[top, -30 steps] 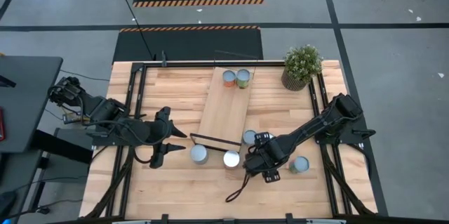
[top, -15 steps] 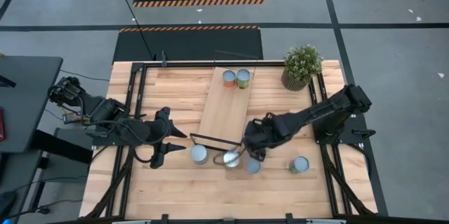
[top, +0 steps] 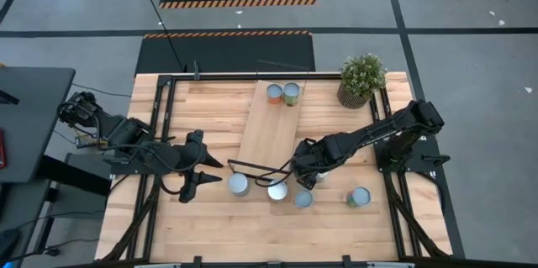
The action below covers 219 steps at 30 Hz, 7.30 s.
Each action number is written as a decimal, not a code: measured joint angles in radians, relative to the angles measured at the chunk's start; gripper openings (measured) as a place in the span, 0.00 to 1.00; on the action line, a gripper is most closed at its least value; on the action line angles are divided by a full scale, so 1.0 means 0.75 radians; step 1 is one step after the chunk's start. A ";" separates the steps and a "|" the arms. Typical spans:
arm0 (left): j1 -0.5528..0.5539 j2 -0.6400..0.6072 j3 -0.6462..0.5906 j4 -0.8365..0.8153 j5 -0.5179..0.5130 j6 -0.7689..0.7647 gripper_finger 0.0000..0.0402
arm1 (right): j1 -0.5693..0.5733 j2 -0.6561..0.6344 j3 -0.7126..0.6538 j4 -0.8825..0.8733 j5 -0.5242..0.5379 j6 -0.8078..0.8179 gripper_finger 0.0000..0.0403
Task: Pick and place cans onto a shelf
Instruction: Put the right blue can on the shelf
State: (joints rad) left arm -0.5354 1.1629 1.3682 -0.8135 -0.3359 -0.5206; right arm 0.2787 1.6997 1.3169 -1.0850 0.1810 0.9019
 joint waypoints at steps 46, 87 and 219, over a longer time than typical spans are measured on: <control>0.001 0.000 0.000 0.004 -0.072 -0.012 0.44 | -0.280 -0.137 0.128 -0.297 -0.242 -0.159 0.79; 0.001 0.001 0.000 0.041 -0.159 -0.059 0.44 | -0.755 0.222 0.510 -0.054 -0.296 -0.278 0.80; -0.023 0.005 0.000 0.079 -0.210 -0.131 0.44 | -0.792 0.000 0.100 0.632 0.098 -1.442 0.92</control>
State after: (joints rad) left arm -0.5527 1.1667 1.3682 -0.7544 -0.4934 -0.6186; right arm -0.3154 1.6997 1.3918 -0.6107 0.2545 -0.1793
